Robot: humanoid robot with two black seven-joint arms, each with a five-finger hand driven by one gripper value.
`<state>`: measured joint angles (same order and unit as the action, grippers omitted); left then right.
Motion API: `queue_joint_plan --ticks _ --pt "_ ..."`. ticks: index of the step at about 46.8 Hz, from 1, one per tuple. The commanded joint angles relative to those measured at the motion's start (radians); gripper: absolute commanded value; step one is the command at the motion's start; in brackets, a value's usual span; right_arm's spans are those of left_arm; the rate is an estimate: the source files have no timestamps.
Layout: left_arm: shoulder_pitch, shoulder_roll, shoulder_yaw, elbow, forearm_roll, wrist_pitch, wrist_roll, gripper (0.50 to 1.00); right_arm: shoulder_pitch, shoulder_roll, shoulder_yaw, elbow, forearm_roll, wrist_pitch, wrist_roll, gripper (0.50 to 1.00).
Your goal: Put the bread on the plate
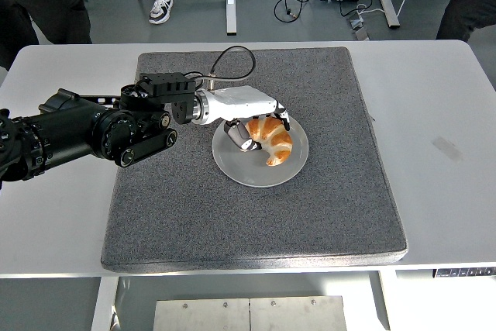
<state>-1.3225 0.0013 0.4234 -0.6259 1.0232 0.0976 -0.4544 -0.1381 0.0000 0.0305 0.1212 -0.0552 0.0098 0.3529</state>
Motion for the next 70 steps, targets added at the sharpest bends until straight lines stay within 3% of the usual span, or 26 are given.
queue_joint_plan --ticks 1,23,24,27,28,33,46,59,70 --pt "0.019 -0.001 0.008 0.034 -0.002 0.007 0.0 0.5 0.0 0.0 0.0 0.0 0.0 -0.001 0.0 1.0" --pt "0.025 -0.001 0.008 0.046 -0.014 0.007 0.0 0.5 0.0 0.0 0.0 0.0 0.0 -0.001 0.0 1.0" --pt "0.023 -0.001 0.008 0.046 -0.015 0.004 0.0 0.568 0.0 0.0 0.0 0.0 0.0 0.001 0.0 1.0" --pt "0.023 -0.001 0.008 0.046 -0.017 -0.001 0.0 0.841 0.0 0.0 0.0 0.0 0.0 -0.001 0.0 1.0" --pt "0.023 -0.001 0.008 0.046 -0.018 -0.001 0.0 0.893 0.0 0.0 0.0 0.0 0.0 -0.001 0.0 1.0" --pt "0.017 -0.001 0.005 0.045 -0.022 -0.005 0.002 0.966 0.0 0.0 0.0 0.0 0.0 -0.001 0.0 1.0" --pt "-0.014 -0.001 -0.02 0.028 -0.048 -0.047 0.002 0.981 0.0 0.0 0.0 0.0 0.0 -0.001 0.0 1.0" --pt "-0.165 -0.001 -0.072 0.025 -0.238 -0.14 -0.001 0.983 0.0 0.0 0.0 0.0 0.0 -0.001 0.0 1.0" --pt "-0.264 -0.001 -0.118 0.026 -0.344 -0.141 -0.001 0.984 0.0 0.0 0.0 0.0 0.0 -0.001 0.0 1.0"
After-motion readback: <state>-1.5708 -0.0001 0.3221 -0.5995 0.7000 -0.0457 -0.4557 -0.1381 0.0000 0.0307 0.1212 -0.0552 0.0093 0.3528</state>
